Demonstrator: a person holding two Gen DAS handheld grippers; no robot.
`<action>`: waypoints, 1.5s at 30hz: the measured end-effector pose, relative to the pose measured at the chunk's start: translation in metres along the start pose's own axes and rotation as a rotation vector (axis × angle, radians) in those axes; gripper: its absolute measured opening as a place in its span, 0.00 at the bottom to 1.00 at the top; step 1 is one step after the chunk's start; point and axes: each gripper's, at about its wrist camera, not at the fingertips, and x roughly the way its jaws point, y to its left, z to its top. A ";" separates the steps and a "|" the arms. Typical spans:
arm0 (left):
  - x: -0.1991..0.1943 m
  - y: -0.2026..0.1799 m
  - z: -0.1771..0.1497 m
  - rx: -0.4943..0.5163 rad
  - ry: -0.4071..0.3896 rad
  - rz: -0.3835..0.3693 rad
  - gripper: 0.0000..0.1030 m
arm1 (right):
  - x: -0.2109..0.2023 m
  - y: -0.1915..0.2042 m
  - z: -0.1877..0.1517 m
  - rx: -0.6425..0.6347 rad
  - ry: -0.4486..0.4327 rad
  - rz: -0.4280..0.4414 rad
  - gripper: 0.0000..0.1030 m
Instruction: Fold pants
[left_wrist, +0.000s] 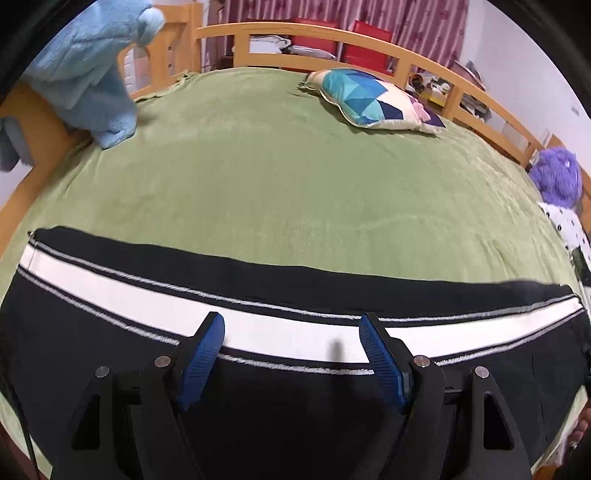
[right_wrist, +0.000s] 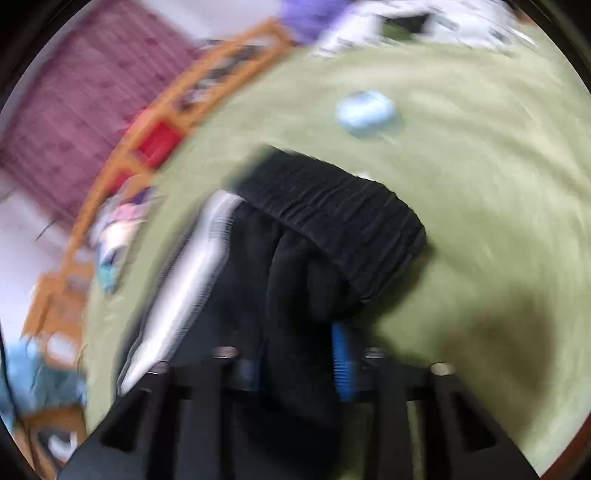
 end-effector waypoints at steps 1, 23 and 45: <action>-0.005 0.003 0.000 -0.006 -0.002 0.002 0.72 | -0.015 0.004 0.008 0.005 -0.030 0.036 0.20; -0.032 0.160 -0.057 -0.022 0.045 0.085 0.72 | -0.067 0.064 -0.115 -0.287 0.052 -0.203 0.54; -0.073 0.287 -0.092 -0.209 -0.006 0.038 0.72 | -0.039 0.233 -0.204 -0.445 0.147 0.001 0.55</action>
